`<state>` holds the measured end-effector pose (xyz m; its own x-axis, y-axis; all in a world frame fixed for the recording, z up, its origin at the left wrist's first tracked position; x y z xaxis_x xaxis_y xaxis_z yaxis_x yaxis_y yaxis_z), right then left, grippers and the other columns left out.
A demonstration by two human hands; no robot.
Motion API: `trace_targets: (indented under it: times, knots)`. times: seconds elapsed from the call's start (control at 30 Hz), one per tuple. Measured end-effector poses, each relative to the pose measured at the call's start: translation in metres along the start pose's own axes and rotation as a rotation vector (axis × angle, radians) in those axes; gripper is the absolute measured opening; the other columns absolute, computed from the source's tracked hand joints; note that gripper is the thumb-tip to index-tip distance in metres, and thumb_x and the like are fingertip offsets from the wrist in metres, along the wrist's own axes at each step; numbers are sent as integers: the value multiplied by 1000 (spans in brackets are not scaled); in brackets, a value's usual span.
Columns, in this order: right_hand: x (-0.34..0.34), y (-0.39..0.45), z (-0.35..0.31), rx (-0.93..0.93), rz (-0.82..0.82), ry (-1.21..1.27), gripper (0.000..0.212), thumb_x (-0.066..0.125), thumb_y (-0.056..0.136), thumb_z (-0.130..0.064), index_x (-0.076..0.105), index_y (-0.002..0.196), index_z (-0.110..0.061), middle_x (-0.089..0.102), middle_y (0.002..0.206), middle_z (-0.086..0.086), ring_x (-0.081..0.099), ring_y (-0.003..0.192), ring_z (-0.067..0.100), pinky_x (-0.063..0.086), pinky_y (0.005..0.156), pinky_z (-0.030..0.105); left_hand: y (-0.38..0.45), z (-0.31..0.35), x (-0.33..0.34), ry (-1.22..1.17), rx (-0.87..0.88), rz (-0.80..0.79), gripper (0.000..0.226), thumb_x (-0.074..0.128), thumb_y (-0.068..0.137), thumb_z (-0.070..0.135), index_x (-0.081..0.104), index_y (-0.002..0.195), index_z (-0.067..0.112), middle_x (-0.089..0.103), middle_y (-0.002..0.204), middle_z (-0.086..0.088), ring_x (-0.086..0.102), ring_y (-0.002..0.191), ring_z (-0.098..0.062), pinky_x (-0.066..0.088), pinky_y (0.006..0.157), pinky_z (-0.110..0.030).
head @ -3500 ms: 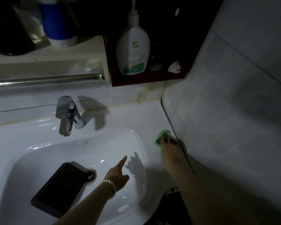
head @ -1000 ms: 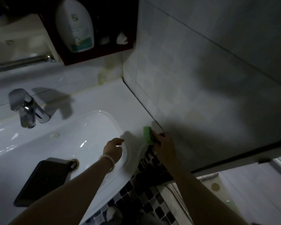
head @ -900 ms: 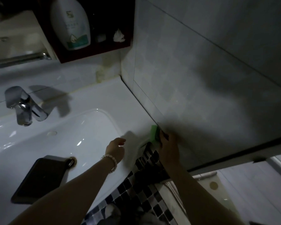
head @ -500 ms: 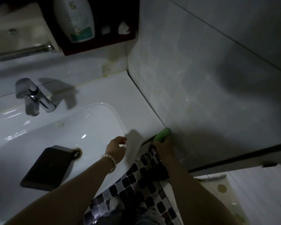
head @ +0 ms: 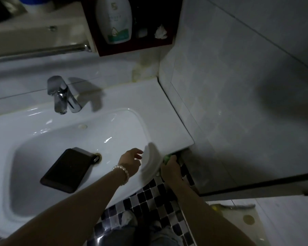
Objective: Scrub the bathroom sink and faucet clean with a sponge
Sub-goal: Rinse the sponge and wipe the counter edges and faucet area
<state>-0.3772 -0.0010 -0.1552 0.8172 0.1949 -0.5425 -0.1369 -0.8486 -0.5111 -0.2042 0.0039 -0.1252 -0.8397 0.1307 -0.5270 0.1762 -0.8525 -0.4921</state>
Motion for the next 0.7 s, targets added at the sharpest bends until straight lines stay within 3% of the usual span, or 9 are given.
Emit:
trace_targets:
  times: [0.1,0.17,0.27,0.3,0.4,0.5,0.57,0.63,0.7]
  knots:
    - [-3,-12,-2,-97,-96,-162,42,56,89,-13,35,123,0,55,113,16,53,84,23,40,65,25,-3,2,0,69,24,-73,42,43,82,-6,63,109,20,65,100,2,64,92,-18,49,71,-21]
    - [-2,-23,-2,-101,-146,-161,59,60,87,-13,29,135,-2,59,108,11,60,91,24,46,68,22,-5,1,2,99,14,-140,40,43,82,-7,65,105,18,66,95,3,64,88,-15,48,64,-18]
    - [14,-50,-4,-48,-288,-49,14,52,91,-9,45,104,-9,58,91,5,61,78,17,55,70,27,-9,-3,3,54,-26,-203,33,46,83,-8,67,101,10,67,86,0,64,78,-13,53,70,-21]
    - [22,-60,-4,-28,-360,-49,8,48,93,-9,48,100,-6,59,94,9,61,82,19,54,75,31,-10,-6,2,21,-46,-210,31,47,83,-9,68,99,8,67,84,-1,64,76,-13,54,73,-24]
    - [55,-87,-7,10,-618,-54,19,48,95,-14,53,110,-3,58,113,13,57,96,19,49,82,30,-14,-14,-7,-55,-111,-204,25,50,85,-7,68,90,9,67,83,-2,63,70,-11,49,59,-19]
    - [56,-92,-24,-9,-776,25,8,54,92,-16,55,100,-16,59,103,3,58,96,17,52,79,31,-13,-20,-28,-187,-172,-161,24,49,86,-8,66,84,9,66,83,-5,62,67,-14,47,57,-21]
    - [34,-75,-43,-113,-696,37,8,60,84,-17,58,90,-21,62,90,-1,61,88,17,50,67,26,-12,-27,-51,-319,-201,-94,23,47,87,-9,65,88,5,66,83,-6,62,67,-16,46,60,-24]
    - [-2,-48,-64,-259,-438,56,18,65,76,-8,56,78,-23,58,74,-4,58,75,17,44,57,24,-10,-34,-74,-412,-219,-10,22,47,87,-8,65,90,4,66,83,-7,62,67,-16,46,61,-24]
    - [-32,-23,-79,-437,-172,-35,20,64,79,0,54,79,-17,56,73,-2,52,71,16,37,56,25,-11,-43,-91,-425,-228,59,22,48,87,-8,65,89,6,66,86,-7,62,68,-15,46,60,-23]
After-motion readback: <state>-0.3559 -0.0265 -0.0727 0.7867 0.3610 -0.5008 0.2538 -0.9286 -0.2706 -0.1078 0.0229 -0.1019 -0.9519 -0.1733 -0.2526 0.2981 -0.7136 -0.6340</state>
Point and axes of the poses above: each hand's wrist, its own y-axis towards the middle knuckle, its own x-axis out of the palm, z = x × y, the point moved 6 cm from there along y, towards the middle knuckle
